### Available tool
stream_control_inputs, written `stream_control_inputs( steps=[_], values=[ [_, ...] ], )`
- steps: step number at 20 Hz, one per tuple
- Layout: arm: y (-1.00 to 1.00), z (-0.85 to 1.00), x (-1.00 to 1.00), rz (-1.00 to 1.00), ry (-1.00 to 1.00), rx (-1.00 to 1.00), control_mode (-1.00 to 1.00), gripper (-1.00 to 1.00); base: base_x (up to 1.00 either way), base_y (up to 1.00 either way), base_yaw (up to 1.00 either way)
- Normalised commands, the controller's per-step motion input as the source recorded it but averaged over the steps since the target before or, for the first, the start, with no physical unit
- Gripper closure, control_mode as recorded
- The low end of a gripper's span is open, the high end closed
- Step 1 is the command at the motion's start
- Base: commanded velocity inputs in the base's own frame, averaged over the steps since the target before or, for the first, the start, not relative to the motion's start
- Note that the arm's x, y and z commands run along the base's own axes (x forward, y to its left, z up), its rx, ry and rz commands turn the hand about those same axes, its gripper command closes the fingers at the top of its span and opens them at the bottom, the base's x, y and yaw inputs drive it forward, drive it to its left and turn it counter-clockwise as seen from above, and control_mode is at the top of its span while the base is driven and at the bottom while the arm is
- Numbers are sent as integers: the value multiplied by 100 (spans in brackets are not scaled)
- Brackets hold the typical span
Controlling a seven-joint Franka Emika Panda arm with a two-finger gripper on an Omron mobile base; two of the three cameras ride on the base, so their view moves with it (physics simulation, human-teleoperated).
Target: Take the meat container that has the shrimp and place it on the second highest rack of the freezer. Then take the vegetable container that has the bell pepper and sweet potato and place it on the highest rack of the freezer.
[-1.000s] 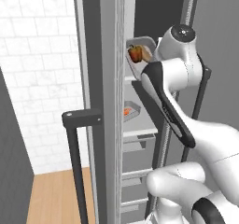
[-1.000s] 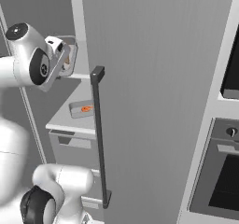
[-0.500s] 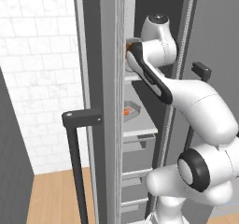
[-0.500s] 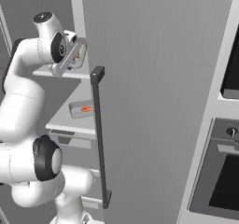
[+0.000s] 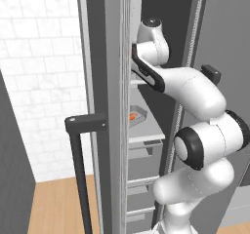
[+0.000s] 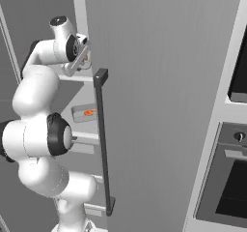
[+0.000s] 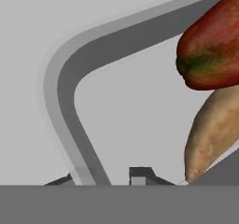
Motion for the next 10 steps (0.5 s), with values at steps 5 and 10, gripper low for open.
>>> stream_control_inputs(
  steps=[5, 10],
  values=[
    [9, -14, 35, 0, -9, -4, -100, -100, 0, 0, 0],
    [5, 0, -8, 0, -28, -8, -100, -100, 0, 0, 0]
  ],
)
